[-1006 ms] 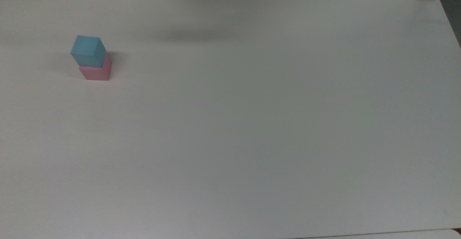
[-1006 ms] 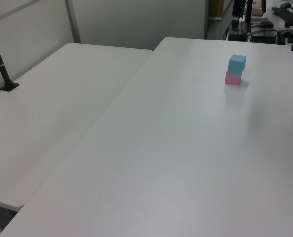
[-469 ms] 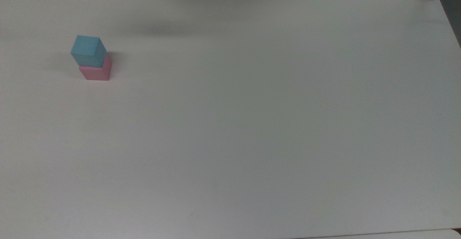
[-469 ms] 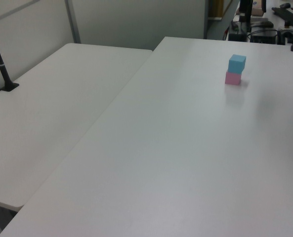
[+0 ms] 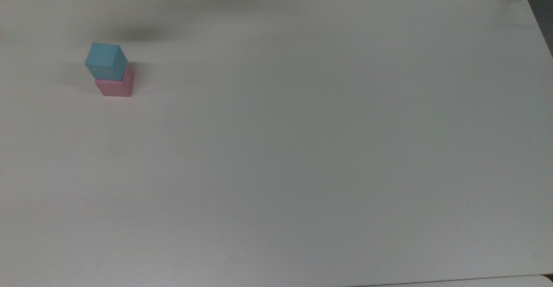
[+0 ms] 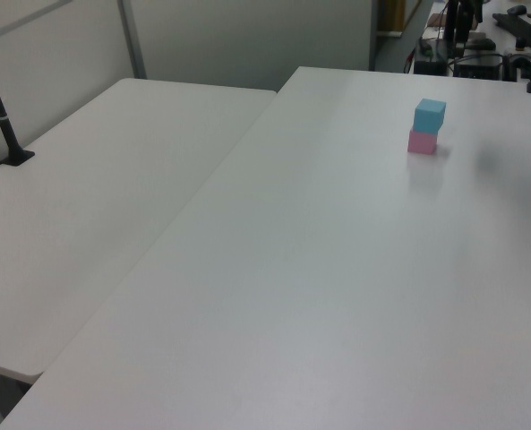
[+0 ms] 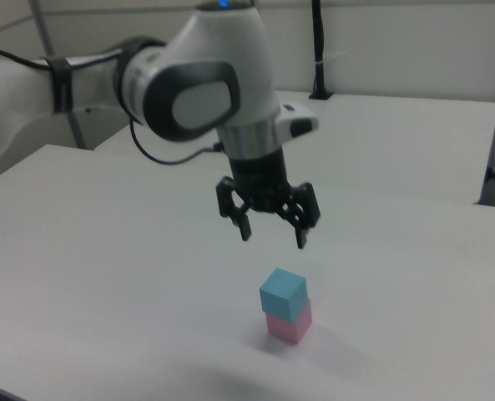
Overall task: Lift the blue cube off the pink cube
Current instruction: 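Lower the open gripper around the light-blue cube and close it, then lift the light-blue cube off the pink cube and carry it aside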
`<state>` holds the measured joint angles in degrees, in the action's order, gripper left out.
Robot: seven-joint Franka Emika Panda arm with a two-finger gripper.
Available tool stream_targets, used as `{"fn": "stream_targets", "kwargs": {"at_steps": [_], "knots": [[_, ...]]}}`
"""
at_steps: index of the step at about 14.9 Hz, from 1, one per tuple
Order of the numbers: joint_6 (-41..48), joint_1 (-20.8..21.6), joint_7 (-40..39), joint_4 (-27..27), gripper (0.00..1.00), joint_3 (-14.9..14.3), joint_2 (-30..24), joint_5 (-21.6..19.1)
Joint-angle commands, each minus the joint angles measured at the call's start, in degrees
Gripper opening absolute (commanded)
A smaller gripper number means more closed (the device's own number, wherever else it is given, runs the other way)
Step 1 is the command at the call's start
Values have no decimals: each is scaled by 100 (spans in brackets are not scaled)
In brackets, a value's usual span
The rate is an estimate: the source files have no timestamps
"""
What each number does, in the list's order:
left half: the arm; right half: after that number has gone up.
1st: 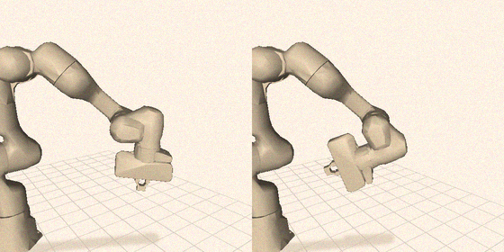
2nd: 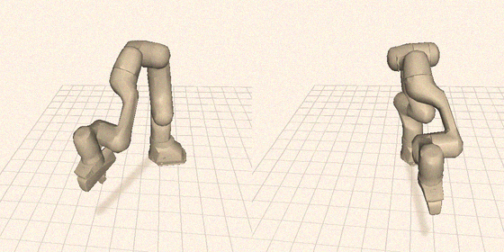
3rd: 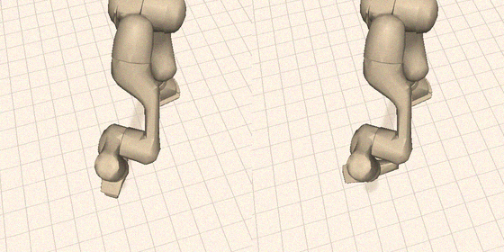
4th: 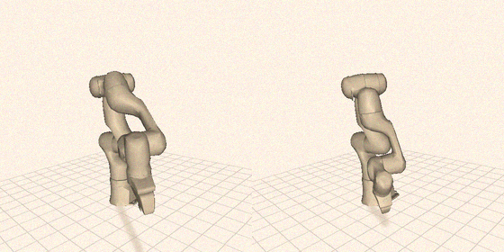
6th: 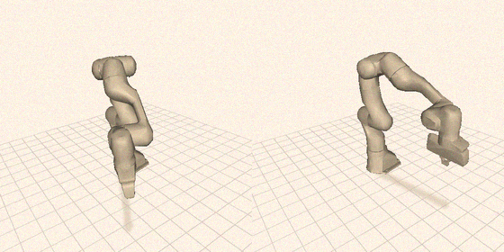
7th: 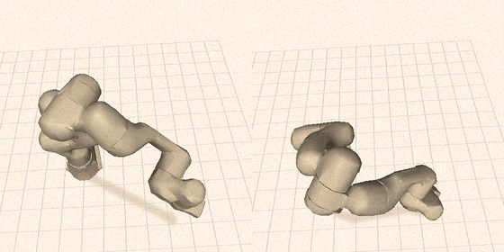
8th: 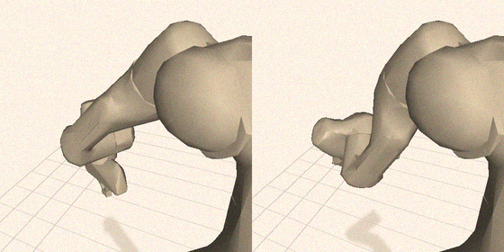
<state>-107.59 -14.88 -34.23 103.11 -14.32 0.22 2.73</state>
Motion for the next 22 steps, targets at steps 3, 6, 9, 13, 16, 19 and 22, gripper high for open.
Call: {"fn": "stream_targets", "kwargs": {"at_steps": [3, 6, 9, 13, 16, 19, 22], "knots": [[-1201, -50, 950, 885, 100, 17, 267, -106], [-1474, 116, 1313, 877, 100, 52, 644, -106], [-1537, 179, 1595, 825, 100, 140, 892, -97], [-1668, 170, 1771, 825, 89, 281, 1059, -88], [-1608, 170, 1692, 746, 49, 281, 1068, -80], [-1529, 100, 1508, 570, 47, 281, 1059, -80], [-1248, -66, 1254, 596, 47, 272, 893, 8]]}}
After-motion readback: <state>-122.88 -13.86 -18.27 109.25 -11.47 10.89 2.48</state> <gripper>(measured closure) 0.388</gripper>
